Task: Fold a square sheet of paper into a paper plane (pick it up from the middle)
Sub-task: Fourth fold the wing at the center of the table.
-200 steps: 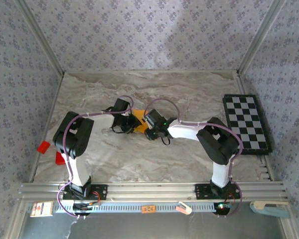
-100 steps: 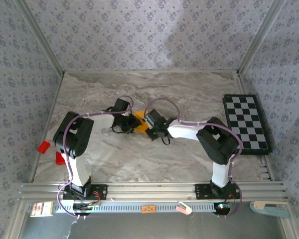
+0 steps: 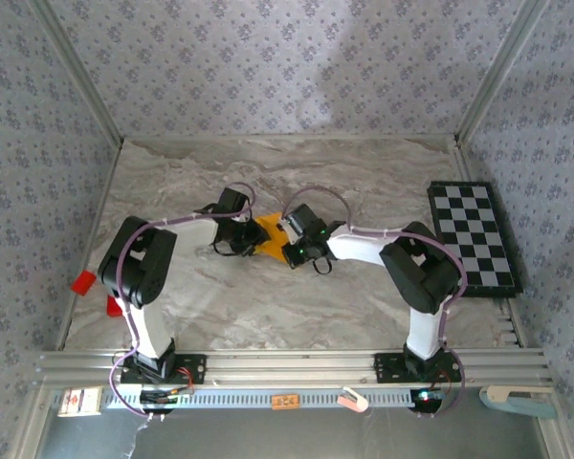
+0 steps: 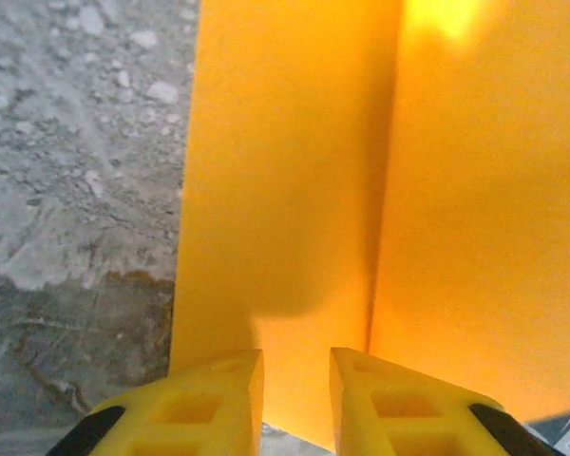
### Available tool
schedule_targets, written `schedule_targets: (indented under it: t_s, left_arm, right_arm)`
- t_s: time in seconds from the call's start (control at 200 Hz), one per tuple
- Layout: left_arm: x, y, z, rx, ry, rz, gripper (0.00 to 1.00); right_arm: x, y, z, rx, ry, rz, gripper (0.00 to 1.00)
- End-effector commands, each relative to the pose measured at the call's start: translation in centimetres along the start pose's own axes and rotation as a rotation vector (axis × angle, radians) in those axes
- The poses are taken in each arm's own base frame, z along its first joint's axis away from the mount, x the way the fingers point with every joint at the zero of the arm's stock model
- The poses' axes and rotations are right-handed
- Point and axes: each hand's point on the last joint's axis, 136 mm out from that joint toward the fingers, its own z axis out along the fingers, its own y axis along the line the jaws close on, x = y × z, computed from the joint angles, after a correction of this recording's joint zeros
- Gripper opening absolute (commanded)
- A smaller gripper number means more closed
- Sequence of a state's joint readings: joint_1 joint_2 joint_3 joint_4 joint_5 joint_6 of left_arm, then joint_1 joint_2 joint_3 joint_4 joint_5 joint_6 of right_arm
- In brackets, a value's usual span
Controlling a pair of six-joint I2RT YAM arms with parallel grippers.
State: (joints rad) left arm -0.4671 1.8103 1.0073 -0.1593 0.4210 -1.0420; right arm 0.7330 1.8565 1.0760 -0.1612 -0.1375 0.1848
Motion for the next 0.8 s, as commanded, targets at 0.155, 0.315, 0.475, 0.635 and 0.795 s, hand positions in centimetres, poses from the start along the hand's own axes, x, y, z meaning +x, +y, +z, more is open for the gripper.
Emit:
schedule_targets:
  t_s: [0.155,0.315,0.475,0.635,0.795]
  left_arm:
    - [-0.3,-3.1,-2.7,0.126,-0.064,0.113,0.27]
    - [0.3,-3.3,-2.0,0.192,-0.042,0.115,0.28]
    - [0.6,-3.6,-1.4,0.223,-0.025,0.128,0.28]
    - [0.9,-3.7,-0.8,0.224,-0.013,0.146,0.28]
    - [1.3,-3.8,-0.3,0.227,0.004,0.165,0.28]
  right_arm:
    - [1.5,0.3,0.6,-0.182,0.055,0.144,0.11]
    - [1.5,0.0,0.5,-0.25,0.061,0.204,0.1]
    - [1.4,0.0,0.6,-0.315,0.073,0.26,0.1]
    - [1.5,-0.1,0.7,-0.353,0.087,0.307,0.1]
    - [1.4,-0.4,0.7,-0.39,0.09,0.358,0.1]
